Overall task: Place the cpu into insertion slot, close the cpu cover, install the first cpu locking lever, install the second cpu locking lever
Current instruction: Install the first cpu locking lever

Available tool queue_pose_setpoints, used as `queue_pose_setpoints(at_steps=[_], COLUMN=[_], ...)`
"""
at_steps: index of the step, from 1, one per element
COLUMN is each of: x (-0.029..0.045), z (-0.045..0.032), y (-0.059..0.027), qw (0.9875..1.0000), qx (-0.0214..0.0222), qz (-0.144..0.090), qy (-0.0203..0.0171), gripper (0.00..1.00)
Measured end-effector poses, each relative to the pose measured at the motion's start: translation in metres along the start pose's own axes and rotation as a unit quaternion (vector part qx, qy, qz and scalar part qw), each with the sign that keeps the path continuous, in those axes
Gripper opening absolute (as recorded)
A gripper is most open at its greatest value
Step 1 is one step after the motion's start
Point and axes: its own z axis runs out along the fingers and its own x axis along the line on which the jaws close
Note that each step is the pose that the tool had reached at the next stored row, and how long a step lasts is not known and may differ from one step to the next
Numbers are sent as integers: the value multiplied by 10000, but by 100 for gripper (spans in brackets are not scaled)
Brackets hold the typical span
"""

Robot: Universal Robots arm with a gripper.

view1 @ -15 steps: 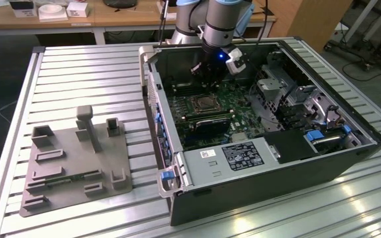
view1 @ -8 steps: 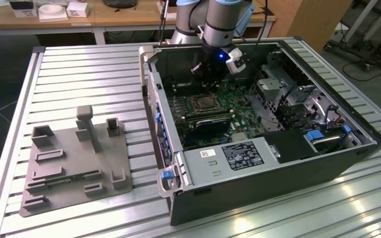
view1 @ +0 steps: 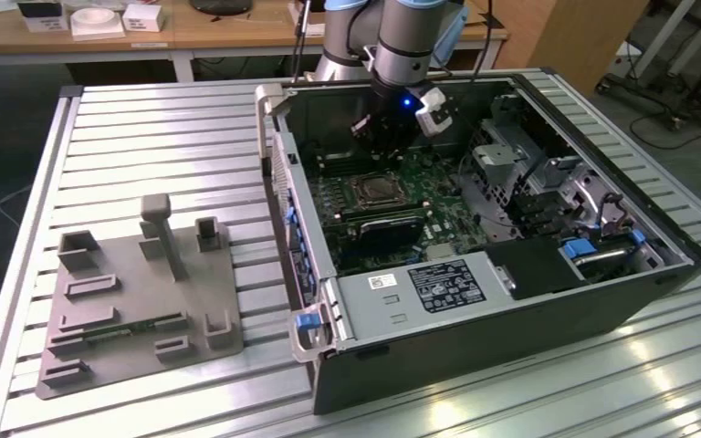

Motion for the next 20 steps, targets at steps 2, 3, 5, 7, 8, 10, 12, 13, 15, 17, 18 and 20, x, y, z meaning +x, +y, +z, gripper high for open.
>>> queue_pose_setpoints(at_steps=[2, 3, 5, 7, 8, 10, 12, 13, 15, 17, 18, 20], x=[0, 1, 0, 3, 3, 4, 4, 4, 4, 4, 4, 3], z=[-1, -3, 1, -2, -2, -2, -3, -3, -8, -13, -16, -17], y=[-1, -9, -33, -52, -56, -61, -63, -63, -63, -63, -63, -62], qw=[10000, 10000, 10000, 10000, 10000, 10000, 10000, 10000, 10000, 10000, 10000, 10000], qx=[0, 0, -3, 0, 0, 0, 1, 1, 2, 1, 1, -1], qz=[0, -1, 0, 0, 0, 0, 0, -1, 0, 0, 0, -1], qy=[0, 1, 0, 0, 0, 0, 1, 0, 1, 0, 0, 0], gripper=[10, 10, 10, 10, 10, 10, 10, 10, 10, 10, 10, 10])
